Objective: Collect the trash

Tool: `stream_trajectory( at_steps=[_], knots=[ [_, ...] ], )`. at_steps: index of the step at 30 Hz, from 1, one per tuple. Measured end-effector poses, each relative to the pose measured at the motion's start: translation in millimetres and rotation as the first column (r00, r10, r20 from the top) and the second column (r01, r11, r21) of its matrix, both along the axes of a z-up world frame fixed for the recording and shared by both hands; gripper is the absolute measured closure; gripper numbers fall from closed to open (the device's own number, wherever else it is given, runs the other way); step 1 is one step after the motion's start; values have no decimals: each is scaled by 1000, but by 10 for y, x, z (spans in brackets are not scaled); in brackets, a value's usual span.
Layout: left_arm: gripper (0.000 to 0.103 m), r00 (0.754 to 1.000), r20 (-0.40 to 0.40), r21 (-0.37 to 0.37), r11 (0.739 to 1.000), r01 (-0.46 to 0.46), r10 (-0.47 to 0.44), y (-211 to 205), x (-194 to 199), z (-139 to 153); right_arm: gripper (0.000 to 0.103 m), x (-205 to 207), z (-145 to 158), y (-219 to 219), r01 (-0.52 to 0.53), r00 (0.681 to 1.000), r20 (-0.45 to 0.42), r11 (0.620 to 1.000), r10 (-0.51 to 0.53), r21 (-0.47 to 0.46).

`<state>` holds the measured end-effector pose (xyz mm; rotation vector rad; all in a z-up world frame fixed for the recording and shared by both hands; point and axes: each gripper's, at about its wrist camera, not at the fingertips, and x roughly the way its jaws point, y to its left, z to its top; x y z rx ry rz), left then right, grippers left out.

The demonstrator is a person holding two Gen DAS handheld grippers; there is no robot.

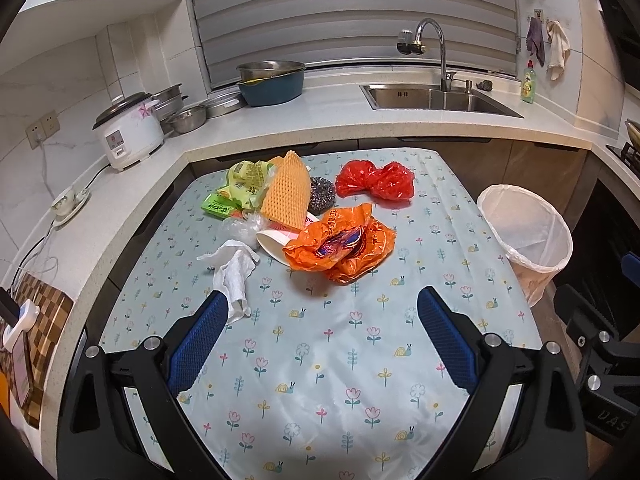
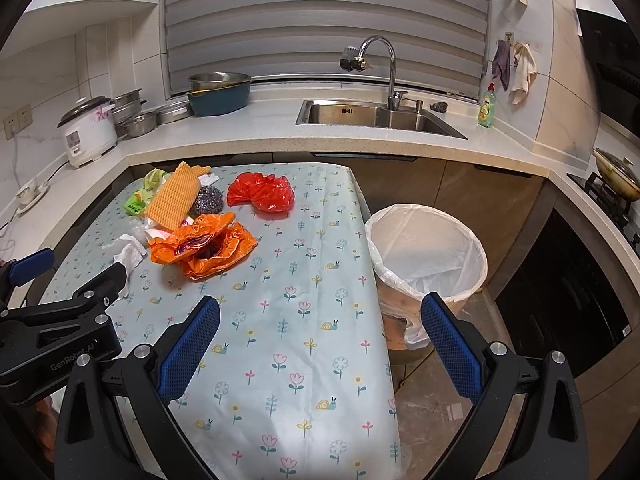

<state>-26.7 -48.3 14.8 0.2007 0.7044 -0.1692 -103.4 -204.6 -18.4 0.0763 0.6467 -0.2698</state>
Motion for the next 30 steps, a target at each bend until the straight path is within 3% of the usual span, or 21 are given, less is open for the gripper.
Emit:
stream_trajectory(
  at_steps=[30],
  knots=[
    [12, 999, -28, 2, 1000, -15, 15, 1, 65, -37, 7, 41, -51, -2, -5, 1000, -6, 1000, 5, 16]
  ],
)
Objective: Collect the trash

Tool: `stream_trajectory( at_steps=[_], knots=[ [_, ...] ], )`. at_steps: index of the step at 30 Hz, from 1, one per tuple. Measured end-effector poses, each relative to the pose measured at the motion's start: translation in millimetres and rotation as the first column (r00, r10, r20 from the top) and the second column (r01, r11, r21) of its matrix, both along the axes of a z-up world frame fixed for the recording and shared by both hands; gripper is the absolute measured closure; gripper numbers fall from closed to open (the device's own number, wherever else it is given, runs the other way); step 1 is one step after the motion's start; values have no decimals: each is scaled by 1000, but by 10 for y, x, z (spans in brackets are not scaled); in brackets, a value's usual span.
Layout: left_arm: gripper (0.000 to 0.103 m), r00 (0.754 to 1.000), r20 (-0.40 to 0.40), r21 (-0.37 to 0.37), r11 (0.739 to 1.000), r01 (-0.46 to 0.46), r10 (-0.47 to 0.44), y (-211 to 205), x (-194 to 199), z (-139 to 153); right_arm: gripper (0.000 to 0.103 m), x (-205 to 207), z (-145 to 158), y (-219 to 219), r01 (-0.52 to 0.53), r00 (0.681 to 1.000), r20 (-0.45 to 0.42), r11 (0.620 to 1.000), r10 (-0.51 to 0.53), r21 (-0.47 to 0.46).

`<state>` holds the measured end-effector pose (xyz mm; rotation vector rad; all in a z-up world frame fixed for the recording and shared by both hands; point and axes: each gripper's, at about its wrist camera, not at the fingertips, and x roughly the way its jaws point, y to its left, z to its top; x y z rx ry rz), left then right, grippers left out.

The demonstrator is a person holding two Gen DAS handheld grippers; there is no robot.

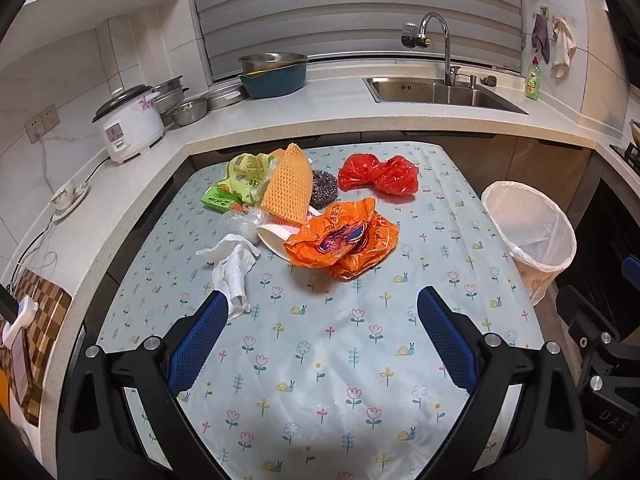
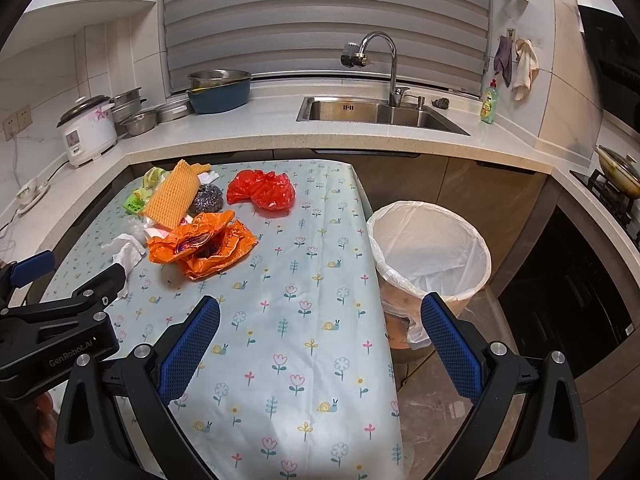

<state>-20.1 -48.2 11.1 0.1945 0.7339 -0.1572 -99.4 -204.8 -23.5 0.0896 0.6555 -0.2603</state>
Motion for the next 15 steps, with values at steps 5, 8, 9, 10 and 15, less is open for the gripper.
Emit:
stream_trajectory(
  at_steps=[5, 8, 9, 10, 15],
  knots=[
    [12, 1000, -12, -2, 1000, -15, 15, 62, 67, -32, 7, 76, 10, -8, -3, 1000, 3, 1000, 3, 5],
    [12, 999, -24, -1, 1000, -24, 24, 112, 137, -77, 7, 146, -18, -2, -4, 1000, -7, 1000, 4, 11],
    [12, 999, -26, -2, 1000, -27, 27, 135, 164, -94, 7, 172, -34, 1, -4, 1000, -11, 1000, 5, 11],
    [12, 999, -28, -2, 1000, -31, 31, 158, 197, -111, 7, 196, -48, -1, -4, 1000, -14, 1000, 5, 13],
    [12, 996, -60, -12, 998, -60, 59, 333, 422, -248, 7, 358, -123, 0, -4, 1000, -25, 1000, 5, 31]
  ],
)
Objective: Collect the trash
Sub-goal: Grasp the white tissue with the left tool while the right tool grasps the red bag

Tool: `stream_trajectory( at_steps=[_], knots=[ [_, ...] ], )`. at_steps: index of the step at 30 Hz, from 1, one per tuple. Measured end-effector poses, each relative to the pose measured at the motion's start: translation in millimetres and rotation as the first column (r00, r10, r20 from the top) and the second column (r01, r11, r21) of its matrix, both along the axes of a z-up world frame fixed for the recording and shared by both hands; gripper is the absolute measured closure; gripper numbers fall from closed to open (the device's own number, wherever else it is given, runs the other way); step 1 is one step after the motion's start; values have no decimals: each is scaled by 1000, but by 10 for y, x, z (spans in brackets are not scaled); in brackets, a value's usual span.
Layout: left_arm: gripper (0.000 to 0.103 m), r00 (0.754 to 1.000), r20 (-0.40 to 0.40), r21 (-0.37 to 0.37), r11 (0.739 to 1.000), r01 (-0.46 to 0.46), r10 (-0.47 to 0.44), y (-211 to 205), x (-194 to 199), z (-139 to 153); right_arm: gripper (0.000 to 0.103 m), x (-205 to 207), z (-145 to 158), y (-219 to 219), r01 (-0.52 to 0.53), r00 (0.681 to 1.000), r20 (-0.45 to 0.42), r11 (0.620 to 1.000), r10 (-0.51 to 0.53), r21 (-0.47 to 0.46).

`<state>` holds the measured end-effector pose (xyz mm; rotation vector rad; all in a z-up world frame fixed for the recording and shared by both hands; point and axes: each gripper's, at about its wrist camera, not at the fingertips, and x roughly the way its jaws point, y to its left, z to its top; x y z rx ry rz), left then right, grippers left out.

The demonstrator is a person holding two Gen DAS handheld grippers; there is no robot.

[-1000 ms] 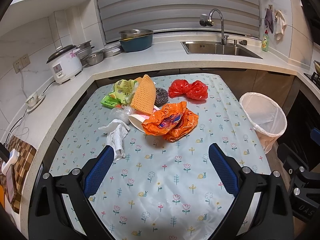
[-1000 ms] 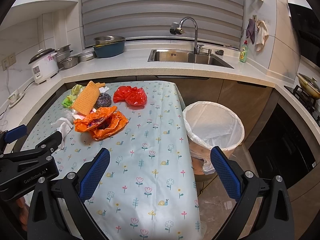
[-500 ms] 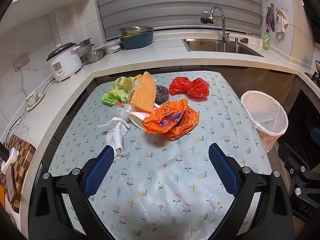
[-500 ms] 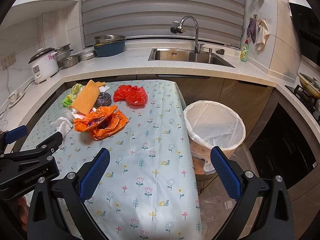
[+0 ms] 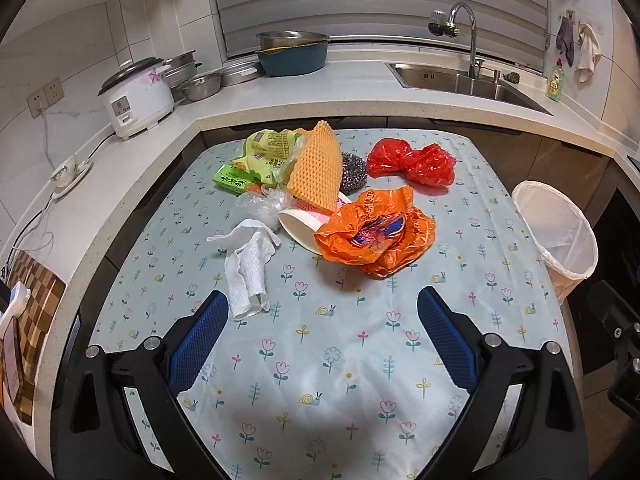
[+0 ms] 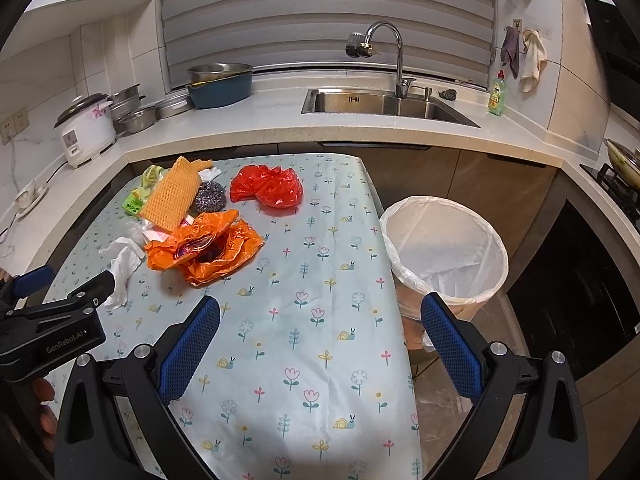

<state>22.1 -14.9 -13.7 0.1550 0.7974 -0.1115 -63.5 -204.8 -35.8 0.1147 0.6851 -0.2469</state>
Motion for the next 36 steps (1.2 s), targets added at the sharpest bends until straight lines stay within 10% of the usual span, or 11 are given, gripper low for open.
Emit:
stream_trajectory(
  at_steps=[11, 23, 33, 36],
  knots=[
    [12, 994, -70, 0, 997, -78, 78, 461, 609, -444, 7, 600, -222, 195, -40, 998, -40, 999, 41, 23],
    [39, 985, -156, 13, 997, -80, 81, 650, 1191, -911, 7, 1256, -526, 433, -56, 995, -85, 998, 58, 32],
    [96, 974, -224, -36, 998, -54, 45, 742, 1458, -1106, 7, 1831, -569, 358, -27, 997, -72, 999, 25, -37],
    [99, 976, -215, -51, 997, -50, 38, 771, 1477, -1072, 7, 2064, -569, 246, -14, 998, -61, 999, 12, -34]
  ],
)
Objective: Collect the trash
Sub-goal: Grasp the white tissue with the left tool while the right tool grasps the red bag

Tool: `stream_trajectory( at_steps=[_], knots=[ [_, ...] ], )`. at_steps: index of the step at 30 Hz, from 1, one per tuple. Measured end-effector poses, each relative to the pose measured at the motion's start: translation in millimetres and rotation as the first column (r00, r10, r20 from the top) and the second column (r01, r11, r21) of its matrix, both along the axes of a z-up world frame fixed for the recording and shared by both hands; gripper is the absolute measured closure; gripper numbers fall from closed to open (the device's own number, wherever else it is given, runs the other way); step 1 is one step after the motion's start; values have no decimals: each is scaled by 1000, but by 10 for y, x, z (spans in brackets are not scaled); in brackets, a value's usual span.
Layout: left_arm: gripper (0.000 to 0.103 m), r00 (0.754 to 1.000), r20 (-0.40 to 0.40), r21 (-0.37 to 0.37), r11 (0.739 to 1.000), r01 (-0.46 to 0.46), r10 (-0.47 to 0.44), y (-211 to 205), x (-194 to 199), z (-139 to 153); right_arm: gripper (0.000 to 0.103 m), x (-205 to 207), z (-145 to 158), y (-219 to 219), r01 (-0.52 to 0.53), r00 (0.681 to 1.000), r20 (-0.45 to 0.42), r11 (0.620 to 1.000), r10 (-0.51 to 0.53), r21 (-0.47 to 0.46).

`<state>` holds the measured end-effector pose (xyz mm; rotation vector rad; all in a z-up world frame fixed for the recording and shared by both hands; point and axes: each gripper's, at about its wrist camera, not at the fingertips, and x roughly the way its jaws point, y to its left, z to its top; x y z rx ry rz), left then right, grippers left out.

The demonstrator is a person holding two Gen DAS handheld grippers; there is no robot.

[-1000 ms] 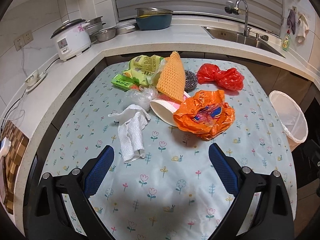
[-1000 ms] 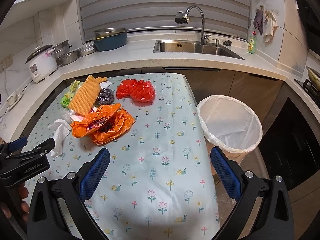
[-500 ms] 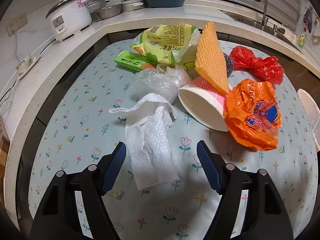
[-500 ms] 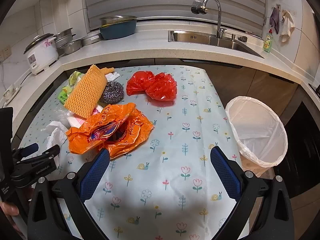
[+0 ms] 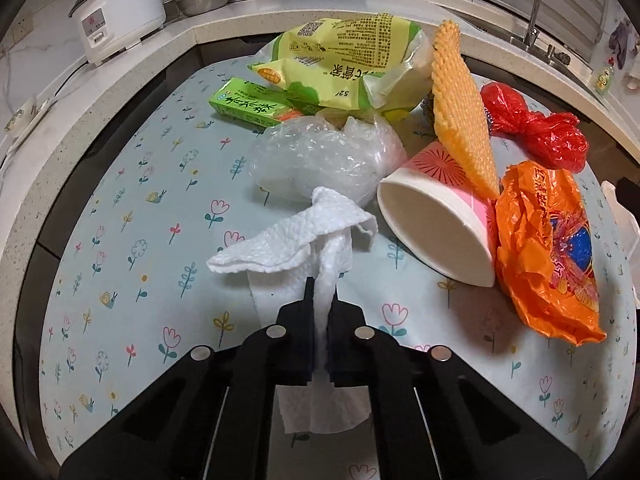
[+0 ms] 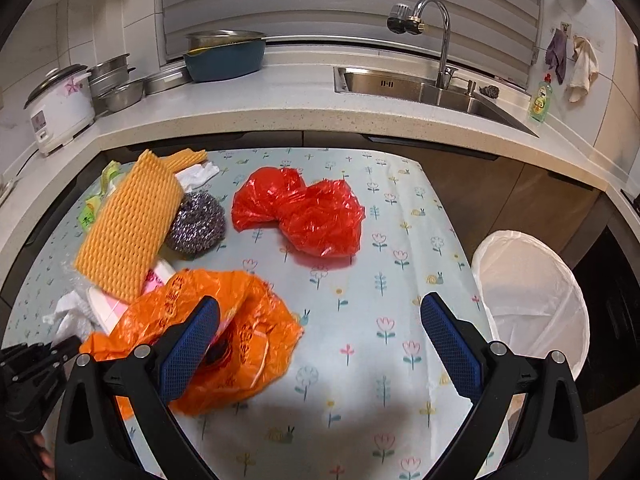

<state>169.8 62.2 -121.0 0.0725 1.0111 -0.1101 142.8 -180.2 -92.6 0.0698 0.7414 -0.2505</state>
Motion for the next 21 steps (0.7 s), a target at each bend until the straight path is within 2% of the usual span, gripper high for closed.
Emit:
stream_trajectory(
  at_steps=[7, 10, 14, 16, 19, 20, 21],
  knots=[
    [100, 999, 42, -49, 999, -13, 15, 112, 60, 218, 7, 546, -60, -278, 34, 999, -4, 998, -34, 53],
    [100, 998, 57, -63, 998, -14, 18, 141, 89, 275, 8, 743, -131, -306, 34, 999, -19, 998, -33, 46],
    [100, 997, 67, -82, 996, -21, 27, 169, 148, 311, 14, 971, -248, -299, 20, 999, -47, 999, -18, 31],
    [100, 997, 72, -84, 996, -23, 29, 181, 180, 313, 18, 1058, -318, -290, 11, 998, -62, 999, -9, 32],
    [100, 997, 69, -89, 996, -27, 33, 190, 215, 304, 36, 1124, -423, -288, -2, 996, -84, 998, 7, 59],
    [100, 997, 70, -85, 996, -29, 35, 186, 222, 304, 46, 1128, -448, -287, -9, 996, -88, 997, 16, 78],
    [100, 997, 72, -82, 996, -30, 36, 186, 219, 304, 51, 1120, -454, -283, -13, 996, -87, 996, 21, 87]
  ],
)
